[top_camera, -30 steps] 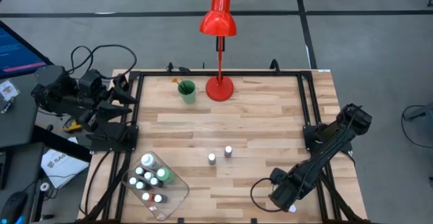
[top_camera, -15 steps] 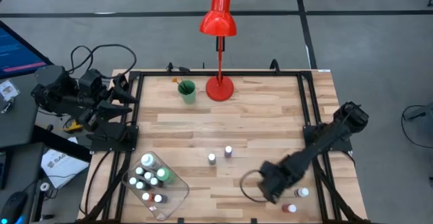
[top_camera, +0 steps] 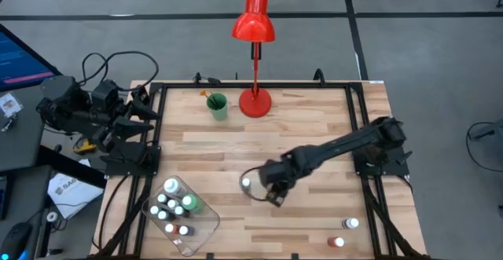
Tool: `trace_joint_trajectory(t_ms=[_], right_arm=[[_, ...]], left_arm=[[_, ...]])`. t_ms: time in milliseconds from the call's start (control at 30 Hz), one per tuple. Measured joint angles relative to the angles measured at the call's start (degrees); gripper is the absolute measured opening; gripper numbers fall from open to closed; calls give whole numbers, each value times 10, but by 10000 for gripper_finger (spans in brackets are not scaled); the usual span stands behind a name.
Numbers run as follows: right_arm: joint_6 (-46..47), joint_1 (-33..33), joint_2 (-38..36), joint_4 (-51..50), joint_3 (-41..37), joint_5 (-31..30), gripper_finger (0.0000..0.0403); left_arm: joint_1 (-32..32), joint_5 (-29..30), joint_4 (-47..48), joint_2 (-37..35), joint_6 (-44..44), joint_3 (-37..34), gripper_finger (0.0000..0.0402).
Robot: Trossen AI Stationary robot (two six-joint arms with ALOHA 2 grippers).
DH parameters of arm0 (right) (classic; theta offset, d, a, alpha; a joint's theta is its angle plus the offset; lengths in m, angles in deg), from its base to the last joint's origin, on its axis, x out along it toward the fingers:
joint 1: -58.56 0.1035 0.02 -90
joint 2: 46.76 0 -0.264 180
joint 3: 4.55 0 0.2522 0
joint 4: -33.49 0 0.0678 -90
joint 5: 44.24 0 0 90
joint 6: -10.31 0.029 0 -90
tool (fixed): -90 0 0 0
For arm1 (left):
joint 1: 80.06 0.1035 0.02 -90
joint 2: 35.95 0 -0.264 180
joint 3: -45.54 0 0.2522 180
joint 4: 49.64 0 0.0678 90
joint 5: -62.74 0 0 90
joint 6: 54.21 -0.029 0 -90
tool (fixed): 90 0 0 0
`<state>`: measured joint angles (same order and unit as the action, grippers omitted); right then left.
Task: Pick & Place Paint Supplies
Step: Move the yellow coloring bottle to the center of the table
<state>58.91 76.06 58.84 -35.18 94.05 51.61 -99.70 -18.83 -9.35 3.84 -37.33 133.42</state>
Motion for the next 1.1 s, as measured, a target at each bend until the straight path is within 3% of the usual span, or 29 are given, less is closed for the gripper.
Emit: trace_joint_trajectory(t_ms=[267, 433, 700, 1100], right_arm=[[-127, -16, 173, -181, 277, -31, 108], [-152, -13, 248, -250, 374, -29, 108], [-156, 2, 306, -291, 447, 3, 116], [-158, 5, 307, -290, 448, 3, 140]], left_arm=[[0, 0, 0, 0, -1, 0, 140], [0, 0, 0, 0, -1, 0, 140], [0, 0, 0, 0, -1, 0, 140], [0, 1, 0, -1, -1, 0, 140]])
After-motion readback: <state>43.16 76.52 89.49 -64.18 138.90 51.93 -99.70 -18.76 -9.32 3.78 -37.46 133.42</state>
